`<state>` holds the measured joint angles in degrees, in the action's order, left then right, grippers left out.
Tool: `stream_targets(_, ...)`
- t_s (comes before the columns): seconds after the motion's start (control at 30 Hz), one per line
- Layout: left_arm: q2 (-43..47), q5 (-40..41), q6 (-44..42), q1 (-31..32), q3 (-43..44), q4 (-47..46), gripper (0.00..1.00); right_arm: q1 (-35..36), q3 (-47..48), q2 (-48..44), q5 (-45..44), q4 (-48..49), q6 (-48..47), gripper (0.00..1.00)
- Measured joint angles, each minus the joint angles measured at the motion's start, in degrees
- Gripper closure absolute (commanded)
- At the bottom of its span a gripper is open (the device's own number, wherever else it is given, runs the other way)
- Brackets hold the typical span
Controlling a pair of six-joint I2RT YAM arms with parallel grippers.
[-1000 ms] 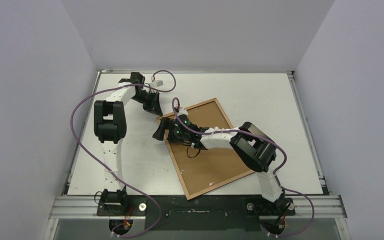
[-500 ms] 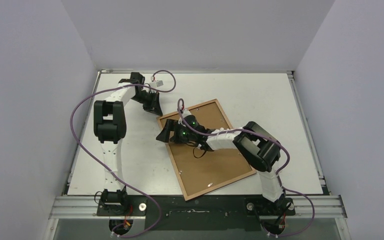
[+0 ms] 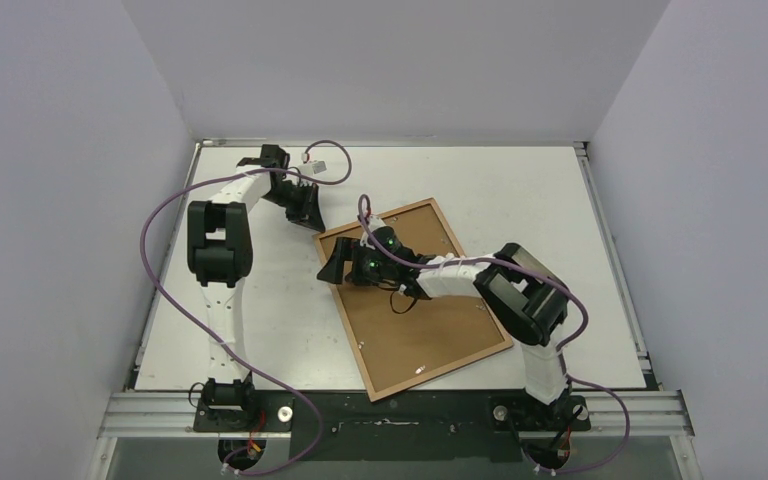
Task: Put the photo into the frame
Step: Install the photo frame at the center of the board.
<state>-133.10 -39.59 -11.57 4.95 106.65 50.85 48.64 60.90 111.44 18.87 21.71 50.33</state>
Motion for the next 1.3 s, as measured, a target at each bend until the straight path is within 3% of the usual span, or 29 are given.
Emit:
stream_targets(0.4,0.0,0.0,0.5,0.0,0.0,0.0,0.98,2.4,9.4,5.7,-3.4,-6.5,-1.6,0.08)
stream_targets(1.3,3.8,0.5,1.0,-0.2,-6.7,-6.7,1.0,2.7,11.1,7.1,-5.3,-6.5,3.4,0.07)
